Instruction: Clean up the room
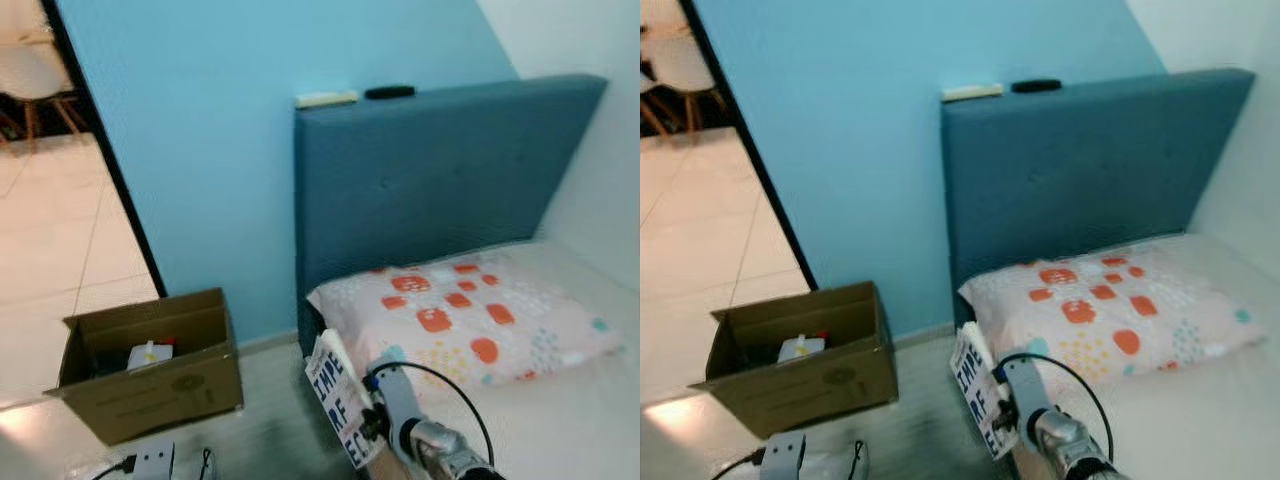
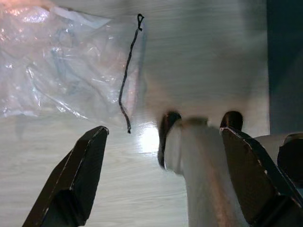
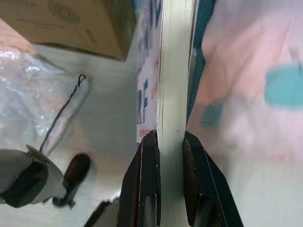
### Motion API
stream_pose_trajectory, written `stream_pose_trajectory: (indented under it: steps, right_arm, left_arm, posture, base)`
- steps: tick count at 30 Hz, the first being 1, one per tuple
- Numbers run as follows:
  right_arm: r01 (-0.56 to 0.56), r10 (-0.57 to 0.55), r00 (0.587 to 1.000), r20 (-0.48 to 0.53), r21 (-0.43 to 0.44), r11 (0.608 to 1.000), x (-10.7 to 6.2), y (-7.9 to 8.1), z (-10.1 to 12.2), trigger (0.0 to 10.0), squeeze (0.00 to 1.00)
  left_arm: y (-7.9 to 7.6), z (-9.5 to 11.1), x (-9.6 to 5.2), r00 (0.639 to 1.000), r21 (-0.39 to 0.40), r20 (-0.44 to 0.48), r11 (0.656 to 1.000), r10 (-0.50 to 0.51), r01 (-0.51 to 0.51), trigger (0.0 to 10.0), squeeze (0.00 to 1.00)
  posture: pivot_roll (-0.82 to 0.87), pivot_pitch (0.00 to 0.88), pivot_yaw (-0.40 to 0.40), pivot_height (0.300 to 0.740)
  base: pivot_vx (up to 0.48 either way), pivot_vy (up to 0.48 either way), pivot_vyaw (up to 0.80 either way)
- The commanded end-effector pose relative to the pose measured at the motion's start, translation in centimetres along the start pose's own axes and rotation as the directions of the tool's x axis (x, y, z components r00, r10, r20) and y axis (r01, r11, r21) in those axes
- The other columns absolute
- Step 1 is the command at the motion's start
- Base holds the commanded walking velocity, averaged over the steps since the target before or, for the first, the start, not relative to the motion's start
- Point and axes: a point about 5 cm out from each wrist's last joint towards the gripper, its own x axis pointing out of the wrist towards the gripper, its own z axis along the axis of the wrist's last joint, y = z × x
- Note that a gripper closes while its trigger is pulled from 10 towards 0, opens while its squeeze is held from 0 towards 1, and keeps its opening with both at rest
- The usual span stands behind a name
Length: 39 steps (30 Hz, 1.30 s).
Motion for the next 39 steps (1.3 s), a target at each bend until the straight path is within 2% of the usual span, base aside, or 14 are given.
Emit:
stream_pose_trajectory:
  steps: [1,5,9,10,15,17,18,19,21,25,27,31,35,39]
  right_arm:
    - [-0.021,0.021,0.999,0.044,0.008,1.0,0.4,0.6,1.0,10.0,0.0]
    - [-0.062,0.059,0.996,0.064,0.034,0.998,0.2,0.1,1.4,10.0,0.0]
    - [-0.076,0.075,0.996,0.057,0.01,0.997,-0.4,-1.5,1.7,10.0,0.0]
    - [-0.063,0.063,0.998,0.026,-0.031,0.998,-0.8,-2.5,1.7,10.0,0.0]
    - [-0.024,0.022,0.999,-0.036,-0.067,0.997,-1.6,-4.5,1.6,10.0,0.0]
    - [-0.003,-0.008,0.991,-0.131,-0.087,0.996,-2.7,-6.7,1.4,10.0,0.0]
    - [-0.003,-0.008,0.991,-0.131,-0.087,0.996,-2.7,-6.7,1.4,10.0,0.0]
    - [-0.025,0.009,0.98,-0.196,-0.076,0.997,-3.8,-8.5,1.5,10.0,0.0]
    - [-0.025,0.009,0.98,-0.196,-0.076,0.997,-3.8,-8.5,1.5,10.0,0.0]
    - [-0.065,0.039,0.97,-0.241,-0.1,0.993,-5.1,-10.0,1.8,10.0,0.0]
    - [-0.085,0.065,0.964,-0.259,-0.07,0.994,-6.1,-10.8,1.8,10.0,0.0]
    - [-0.124,0.121,0.95,-0.289,0.009,0.992,-7.2,-10.5,0.8,10.0,0.0]
    - [-0.174,0.218,0.929,-0.3,0.164,0.971,-7.2,-8.7,-1.3,10.0,0.0]
    - [-0.177,0.251,0.913,-0.323,0.24,0.955,-7.0,-7.5,-3.1,10.0,0.0]
  left_arm:
    - [0.6,0.0,-0.1,1.0,0.001,-0.006,1.0,0.018,-0.018,10.0,0.0]
    - [0.6,0.0,-0.1,1.0,0.017,-0.008,1.0,0.015,-0.015,10.0,0.0]
    - [0.6,0.0,-0.1,1.0,0.029,-0.011,1.0,0.007,-0.006,10.0,0.0]
    - [0.5,0.0,0.0,1.0,0.026,-0.013,1.0,0.005,-0.004,10.0,0.0]
    - [0.4,-0.1,0.0,1.0,0.019,-0.013,1.0,0.003,-0.002,10.0,0.0]
    - [0.2,-0.1,0.0,1.0,-0.004,-0.014,1.0,0.001,-0.001,10.0,0.0]
    - [0.2,-0.1,0.0,1.0,-0.004,-0.014,1.0,0.001,-0.001,10.0,0.0]
    - [0.2,-0.3,0.0,1.0,-0.012,-0.018,1.0,0.005,-0.005,10.0,0.0]
    - [0.2,-0.3,0.0,1.0,-0.012,-0.018,1.0,0.005,-0.005,10.0,0.0]
    - [0.3,-0.4,-0.1,1.0,-0.009,-0.021,1.0,0.007,-0.008,10.0,0.0]
    - [0.3,-0.4,-0.1,1.0,-0.009,-0.023,1.0,0.008,-0.008,10.0,0.0]
    - [0.2,-0.6,-0.1,1.0,-0.005,-0.027,1.0,0.005,-0.005,10.0,0.0]
    - [0.2,-0.8,-0.1,0.999,0.004,-0.034,1.0,0.001,-0.001,10.0,0.0]
    - [0.4,-1.0,-0.2,0.999,0.008,-0.038,1.0,-0.001,0.002,10.0,0.0]
  posture:
    - [0.01,0.0,-0.036,0.74]
    - [0.01,0.0,-0.033,0.74]
    - [0.0,0.0,-0.029,0.74]
    - [0.0,0.0,-0.032,0.74]
    - [-0.01,0.0,-0.034,0.74]
    - [-0.01,0.0,-0.033,0.74]
    - [-0.01,0.0,-0.033,0.74]
    - [-0.01,0.0,-0.035,0.74]
    - [-0.01,0.0,-0.035,0.74]
    - [-0.02,0.0,-0.039,0.74]
    - [-0.02,0.0,-0.042,0.74]
    - [-0.04,0.0,-0.047,0.74]
    - [-0.05,0.0,-0.053,0.74]
    - [-0.05,0.0,-0.051,0.74]
  base:
    - [0.0,0.0,0.0]
    - [0.0,-0.231,0.0]
    - [0.0,-0.465,0.0]
    - [0.0,-0.461,0.0]
    - [0.0,-0.461,0.0]
    - [0.0,0.0,0.0]
    - [0.0,0.0,0.0]
    - [0.0,0.0,0.0]
    - [0.0,0.0,0.0]
    - [0.0,0.0,0.0]
    - [0.0,0.0,0.0]
    - [0.0,0.0,0.0]
    - [0.0,0.0,0.0]
    - [0.0,0.0,0.0]
